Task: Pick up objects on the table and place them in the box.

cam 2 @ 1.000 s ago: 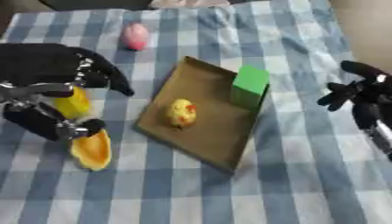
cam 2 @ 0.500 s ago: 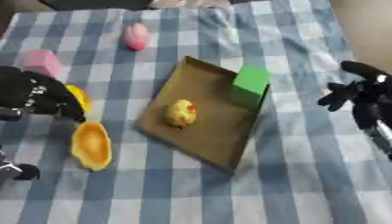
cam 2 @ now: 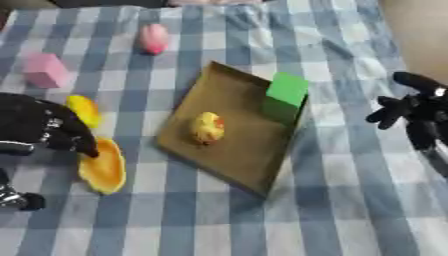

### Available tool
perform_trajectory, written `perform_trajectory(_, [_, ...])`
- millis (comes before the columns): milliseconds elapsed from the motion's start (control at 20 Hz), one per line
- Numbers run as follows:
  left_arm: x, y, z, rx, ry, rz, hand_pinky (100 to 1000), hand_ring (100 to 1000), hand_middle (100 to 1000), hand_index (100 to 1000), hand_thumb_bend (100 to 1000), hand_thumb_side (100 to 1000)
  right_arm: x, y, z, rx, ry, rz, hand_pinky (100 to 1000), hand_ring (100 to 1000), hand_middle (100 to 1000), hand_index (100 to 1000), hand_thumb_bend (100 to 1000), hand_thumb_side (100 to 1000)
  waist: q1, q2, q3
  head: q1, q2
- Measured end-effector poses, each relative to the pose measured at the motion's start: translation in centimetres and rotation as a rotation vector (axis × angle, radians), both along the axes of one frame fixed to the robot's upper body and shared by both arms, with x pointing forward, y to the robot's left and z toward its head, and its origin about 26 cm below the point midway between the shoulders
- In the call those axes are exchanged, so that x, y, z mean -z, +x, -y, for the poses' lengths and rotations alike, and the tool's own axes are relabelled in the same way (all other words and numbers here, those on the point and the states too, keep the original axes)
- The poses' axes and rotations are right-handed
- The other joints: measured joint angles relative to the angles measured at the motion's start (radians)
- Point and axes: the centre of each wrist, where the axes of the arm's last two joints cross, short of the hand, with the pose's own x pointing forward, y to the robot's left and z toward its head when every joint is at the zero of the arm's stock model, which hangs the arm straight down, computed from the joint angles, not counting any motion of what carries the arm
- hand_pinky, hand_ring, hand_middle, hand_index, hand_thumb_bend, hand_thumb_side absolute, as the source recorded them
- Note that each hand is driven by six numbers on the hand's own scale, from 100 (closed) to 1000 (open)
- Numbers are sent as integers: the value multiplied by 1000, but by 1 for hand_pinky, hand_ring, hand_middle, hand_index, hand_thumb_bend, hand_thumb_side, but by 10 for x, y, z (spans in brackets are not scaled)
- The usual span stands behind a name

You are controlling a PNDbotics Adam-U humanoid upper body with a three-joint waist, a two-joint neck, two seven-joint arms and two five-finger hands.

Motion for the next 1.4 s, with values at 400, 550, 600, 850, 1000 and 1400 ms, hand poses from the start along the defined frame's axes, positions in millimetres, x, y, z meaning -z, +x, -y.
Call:
perform_trajectory(400, [3,0,-1,-25,5,-30,899,877,804,916,462,415,0,0,0,1,0,-3,985,722,556,972,100,491,0,0,0,4,0])
perform_trajectory(550, [3,0,-1,-22,3,-25,887,862,793,916,427,329,0,0,0,1,1,-4,985,722,555,970,100,490,0,0,0,4,0])
perform_trajectory(600, [2,0,-1,-18,-4,-18,887,860,790,913,420,289,1,0,0,1,1,-4,985,722,555,971,100,490,-1,0,1,4,0])
perform_trajectory(850, [-13,2,3,39,-113,110,893,861,792,912,485,197,2,0,-1,1,4,-6,985,722,555,971,100,489,-9,0,5,2,-1])
perform_trajectory(1000, [-20,3,5,63,-158,185,895,864,798,915,488,195,2,0,-1,1,3,-7,986,722,555,971,100,487,-9,0,7,1,-2])
perform_trajectory(1400, [-18,4,18,56,-158,203,898,874,828,937,455,271,2,0,-1,-4,0,-11,987,723,555,972,100,493,-10,0,1,2,-2])
